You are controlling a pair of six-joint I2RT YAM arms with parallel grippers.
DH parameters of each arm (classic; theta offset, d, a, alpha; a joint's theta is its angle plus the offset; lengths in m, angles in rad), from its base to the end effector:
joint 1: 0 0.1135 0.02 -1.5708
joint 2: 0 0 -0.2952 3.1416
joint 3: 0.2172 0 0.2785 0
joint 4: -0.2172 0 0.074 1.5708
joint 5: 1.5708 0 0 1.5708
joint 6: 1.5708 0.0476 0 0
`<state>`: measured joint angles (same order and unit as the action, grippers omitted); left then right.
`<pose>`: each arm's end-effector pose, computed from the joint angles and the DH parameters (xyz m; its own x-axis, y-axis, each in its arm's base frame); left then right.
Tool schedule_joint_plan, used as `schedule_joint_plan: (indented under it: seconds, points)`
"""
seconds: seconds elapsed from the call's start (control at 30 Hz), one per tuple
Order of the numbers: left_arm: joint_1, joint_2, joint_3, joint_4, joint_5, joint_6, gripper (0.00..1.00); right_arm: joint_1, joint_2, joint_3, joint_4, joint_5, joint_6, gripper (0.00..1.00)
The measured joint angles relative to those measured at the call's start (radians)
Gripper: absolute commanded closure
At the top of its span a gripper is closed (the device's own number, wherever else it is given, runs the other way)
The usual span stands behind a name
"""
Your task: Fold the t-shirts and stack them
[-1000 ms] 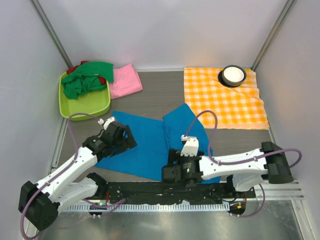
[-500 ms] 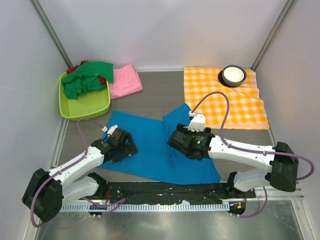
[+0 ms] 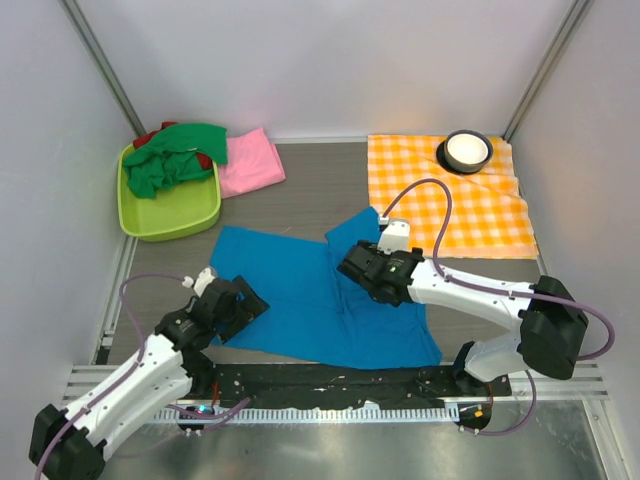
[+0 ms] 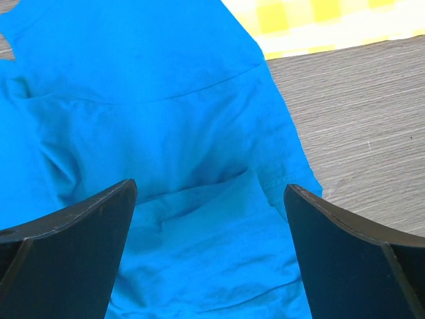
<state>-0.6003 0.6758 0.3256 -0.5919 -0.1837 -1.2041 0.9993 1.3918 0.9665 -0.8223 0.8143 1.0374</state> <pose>0.1178 -0.0701 0.1635 -0.6750 -0.6502 -0.3488 -0.4557 0.7391 -0.4960 0.1772 0.2116 0.2453 -0.6503 0.0815 -0.7553 0.2116 0.9743 -0.0771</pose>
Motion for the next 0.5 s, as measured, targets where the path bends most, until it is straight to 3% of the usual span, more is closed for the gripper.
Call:
schedule_joint_plan:
  seconds: [0.2,0.5]
  points:
    - [-0.034,-0.197,-0.035,-0.139,0.021,-0.084,0.00,-0.113,0.003,-0.029,0.057,-0.045,-0.056,0.00]
    - [-0.088,-0.327,-0.037,-0.285,0.007,-0.208,0.00,-0.236,0.021,-0.035,0.113,-0.098,-0.130,0.00]
